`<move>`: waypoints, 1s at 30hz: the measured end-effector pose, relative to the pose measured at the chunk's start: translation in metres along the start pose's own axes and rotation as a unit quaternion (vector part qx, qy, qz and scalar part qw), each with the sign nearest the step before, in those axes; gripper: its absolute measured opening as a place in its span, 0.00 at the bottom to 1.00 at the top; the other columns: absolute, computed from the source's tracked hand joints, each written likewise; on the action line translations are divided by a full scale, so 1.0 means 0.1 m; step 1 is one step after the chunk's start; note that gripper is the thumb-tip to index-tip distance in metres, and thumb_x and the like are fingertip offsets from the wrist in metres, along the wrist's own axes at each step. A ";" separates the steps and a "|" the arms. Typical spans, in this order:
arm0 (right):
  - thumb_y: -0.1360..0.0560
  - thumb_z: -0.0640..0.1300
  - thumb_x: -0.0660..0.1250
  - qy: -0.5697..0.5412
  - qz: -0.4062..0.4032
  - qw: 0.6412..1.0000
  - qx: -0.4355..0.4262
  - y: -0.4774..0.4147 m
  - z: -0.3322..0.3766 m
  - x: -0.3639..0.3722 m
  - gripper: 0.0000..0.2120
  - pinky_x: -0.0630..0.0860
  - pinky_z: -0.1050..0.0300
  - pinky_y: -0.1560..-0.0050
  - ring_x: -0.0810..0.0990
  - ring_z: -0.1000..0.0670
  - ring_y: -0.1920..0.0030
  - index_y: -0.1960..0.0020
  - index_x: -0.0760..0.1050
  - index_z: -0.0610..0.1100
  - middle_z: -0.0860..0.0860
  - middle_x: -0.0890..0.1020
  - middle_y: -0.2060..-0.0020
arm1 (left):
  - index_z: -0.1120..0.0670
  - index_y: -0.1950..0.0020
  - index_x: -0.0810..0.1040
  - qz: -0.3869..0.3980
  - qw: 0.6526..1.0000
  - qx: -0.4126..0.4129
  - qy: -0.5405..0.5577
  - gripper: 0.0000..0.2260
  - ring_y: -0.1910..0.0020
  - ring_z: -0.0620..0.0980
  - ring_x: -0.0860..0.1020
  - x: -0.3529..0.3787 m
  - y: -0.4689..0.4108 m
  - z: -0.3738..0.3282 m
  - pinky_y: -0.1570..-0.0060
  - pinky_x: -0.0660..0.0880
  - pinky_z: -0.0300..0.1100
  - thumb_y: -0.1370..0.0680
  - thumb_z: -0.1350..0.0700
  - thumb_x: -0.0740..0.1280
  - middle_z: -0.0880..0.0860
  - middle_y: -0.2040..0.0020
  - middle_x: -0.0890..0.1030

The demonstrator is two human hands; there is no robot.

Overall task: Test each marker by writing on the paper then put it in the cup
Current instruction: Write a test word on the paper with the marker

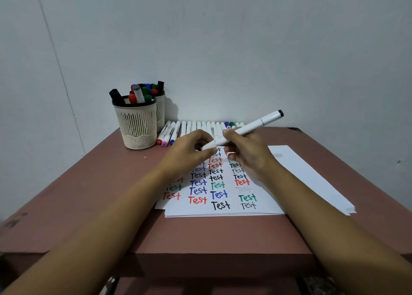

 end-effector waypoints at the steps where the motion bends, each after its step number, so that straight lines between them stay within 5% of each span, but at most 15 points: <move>1: 0.24 0.40 0.67 0.012 0.001 1.000 0.001 0.01 -0.01 0.00 0.10 0.68 0.63 0.73 0.72 0.55 0.72 0.64 0.76 0.43 0.50 0.76 0.72 | 0.55 0.49 0.76 -0.001 1.000 0.013 -0.003 0.07 0.63 0.37 0.76 0.00 0.00 -0.01 0.61 0.72 0.29 0.26 0.57 0.70 0.45 0.59 0.78; 8: 0.26 0.47 0.71 0.008 0.000 0.999 0.042 0.02 -0.02 0.00 0.13 0.63 0.66 0.77 0.67 0.56 0.77 0.67 0.73 0.44 0.52 0.72 0.76 | 0.57 0.51 0.77 -0.013 0.998 0.061 -0.031 0.07 0.61 0.47 0.76 -0.01 0.04 -0.04 0.59 0.73 0.39 0.26 0.58 0.71 0.51 0.60 0.80; 12: 0.26 0.45 0.70 -0.032 -0.002 0.998 0.055 0.02 -0.02 0.01 0.12 0.64 0.66 0.78 0.68 0.56 0.77 0.65 0.74 0.43 0.50 0.72 0.75 | 0.55 0.52 0.79 -0.005 0.997 0.033 -0.071 0.06 0.69 0.39 0.73 -0.01 0.02 -0.02 0.68 0.67 0.30 0.25 0.54 0.70 0.46 0.66 0.77; 19: 0.25 0.39 0.69 -0.083 0.008 0.993 0.081 0.01 -0.06 0.02 0.10 0.64 0.67 0.79 0.68 0.56 0.78 0.64 0.74 0.41 0.49 0.72 0.75 | 0.65 0.57 0.79 -0.012 0.991 0.091 -0.099 0.12 0.73 0.44 0.65 -0.01 0.04 -0.02 0.73 0.59 0.34 0.24 0.55 0.68 0.60 0.72 0.73; 27: 0.25 0.41 0.70 -0.077 0.011 0.992 0.096 -0.01 -0.10 0.02 0.11 0.63 0.67 0.79 0.67 0.57 0.79 0.65 0.73 0.41 0.51 0.72 0.77 | 0.65 0.59 0.79 0.005 0.991 0.097 -0.087 0.13 0.75 0.44 0.64 0.01 0.03 0.00 0.73 0.58 0.34 0.24 0.55 0.68 0.55 0.74 0.70; 30: 0.25 0.44 0.70 -0.079 0.014 0.992 0.100 -0.02 -0.06 0.00 0.12 0.63 0.67 0.79 0.67 0.57 0.79 0.65 0.72 0.42 0.51 0.71 0.77 | 0.58 0.47 0.82 -0.005 0.999 0.044 -0.006 0.10 0.74 0.38 0.68 0.03 0.01 0.00 0.70 0.64 0.31 0.25 0.54 0.69 0.49 0.71 0.74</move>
Point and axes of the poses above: each hand's wrist, its own y-axis away from the middle knuckle, its own x-axis out of the palm, z = x × y, the point moved 2 cm from there along -y, towards the middle knuckle
